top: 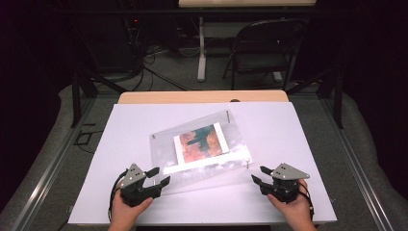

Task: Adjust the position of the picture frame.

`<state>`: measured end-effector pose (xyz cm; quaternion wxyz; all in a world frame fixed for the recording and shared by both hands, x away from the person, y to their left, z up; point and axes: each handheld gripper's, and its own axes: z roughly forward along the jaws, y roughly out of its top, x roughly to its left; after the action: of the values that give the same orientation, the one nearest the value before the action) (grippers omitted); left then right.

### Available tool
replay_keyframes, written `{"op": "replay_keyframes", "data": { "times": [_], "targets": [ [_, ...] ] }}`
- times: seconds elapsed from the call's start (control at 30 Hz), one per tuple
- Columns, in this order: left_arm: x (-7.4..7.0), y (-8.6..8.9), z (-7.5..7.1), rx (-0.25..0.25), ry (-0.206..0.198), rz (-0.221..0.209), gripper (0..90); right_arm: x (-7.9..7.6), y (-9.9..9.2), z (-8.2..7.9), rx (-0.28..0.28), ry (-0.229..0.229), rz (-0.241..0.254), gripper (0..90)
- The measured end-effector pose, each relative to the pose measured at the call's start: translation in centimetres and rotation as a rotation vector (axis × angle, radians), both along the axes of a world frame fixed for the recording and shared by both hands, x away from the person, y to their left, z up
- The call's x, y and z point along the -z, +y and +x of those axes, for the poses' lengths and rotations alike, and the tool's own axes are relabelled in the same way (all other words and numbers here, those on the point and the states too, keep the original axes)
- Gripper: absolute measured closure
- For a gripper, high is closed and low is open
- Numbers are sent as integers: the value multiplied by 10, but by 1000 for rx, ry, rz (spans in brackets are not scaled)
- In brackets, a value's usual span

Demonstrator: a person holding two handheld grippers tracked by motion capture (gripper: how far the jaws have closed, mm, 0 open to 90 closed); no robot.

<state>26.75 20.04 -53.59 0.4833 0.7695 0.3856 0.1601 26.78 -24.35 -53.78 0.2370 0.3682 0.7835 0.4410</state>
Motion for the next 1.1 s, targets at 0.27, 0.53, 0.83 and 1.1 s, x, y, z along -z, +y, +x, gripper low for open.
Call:
{"op": "replay_keyframes", "data": {
  "times": [0.27, 0.53, 0.83, 1.1],
  "targets": [
    [-8, -15, -7, 46, 25, -8, 663, 4, 7, 14, -9, 8, -36, 619],
    [-8, -49, -12, 105, 55, 50, 866, 11, 11, 35, -27, 32, -52, 621],
    [0, -77, -6, 153, 120, 52, 900, 18, 22, 55, -72, 48, -52, 663],
    [7, -82, -6, 165, 141, 59, 900, 20, 28, 60, -97, 48, -64, 727]
  ]
}}
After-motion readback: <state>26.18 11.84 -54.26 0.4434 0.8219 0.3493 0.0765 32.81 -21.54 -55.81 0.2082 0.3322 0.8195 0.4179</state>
